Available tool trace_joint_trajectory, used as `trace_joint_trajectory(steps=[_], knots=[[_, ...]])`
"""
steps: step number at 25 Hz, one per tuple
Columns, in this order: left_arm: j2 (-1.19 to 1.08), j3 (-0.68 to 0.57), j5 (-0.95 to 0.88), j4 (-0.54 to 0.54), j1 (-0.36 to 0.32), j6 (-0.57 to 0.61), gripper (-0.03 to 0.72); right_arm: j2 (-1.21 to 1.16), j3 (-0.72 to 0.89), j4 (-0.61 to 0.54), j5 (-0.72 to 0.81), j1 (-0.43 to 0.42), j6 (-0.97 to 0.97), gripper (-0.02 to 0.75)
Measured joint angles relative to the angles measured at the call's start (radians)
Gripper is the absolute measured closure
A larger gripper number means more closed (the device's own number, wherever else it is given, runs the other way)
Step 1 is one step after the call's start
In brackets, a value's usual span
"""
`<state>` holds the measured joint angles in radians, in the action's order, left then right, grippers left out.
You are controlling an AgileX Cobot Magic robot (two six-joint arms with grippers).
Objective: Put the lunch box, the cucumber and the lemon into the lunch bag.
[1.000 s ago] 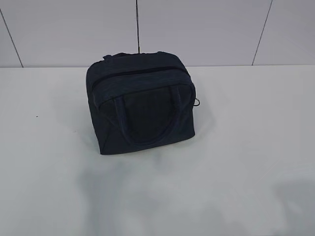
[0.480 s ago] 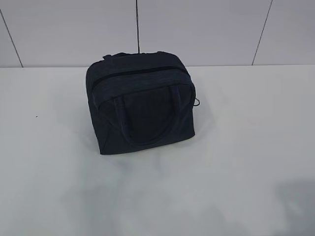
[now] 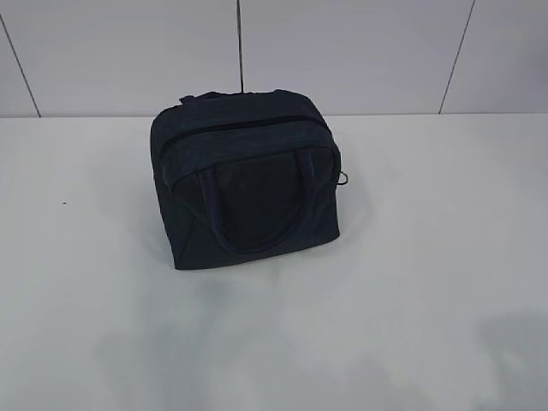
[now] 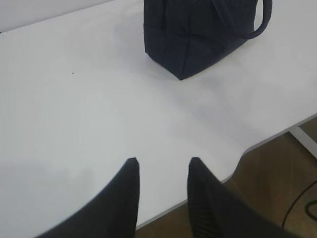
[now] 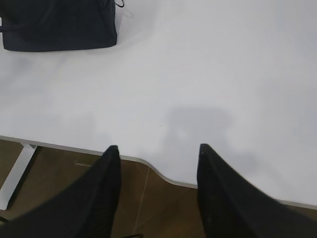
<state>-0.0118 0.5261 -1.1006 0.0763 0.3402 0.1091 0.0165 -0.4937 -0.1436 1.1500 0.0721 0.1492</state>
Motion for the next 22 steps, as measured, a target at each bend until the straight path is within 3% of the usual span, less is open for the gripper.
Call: trace_joint_trajectory(steps=[22], knots=[[0.000,-0.001,-0.004,0.004,0.000,0.000,0.452,0.000,0.000,0.002,0.000,0.000,-0.002,0.360]])
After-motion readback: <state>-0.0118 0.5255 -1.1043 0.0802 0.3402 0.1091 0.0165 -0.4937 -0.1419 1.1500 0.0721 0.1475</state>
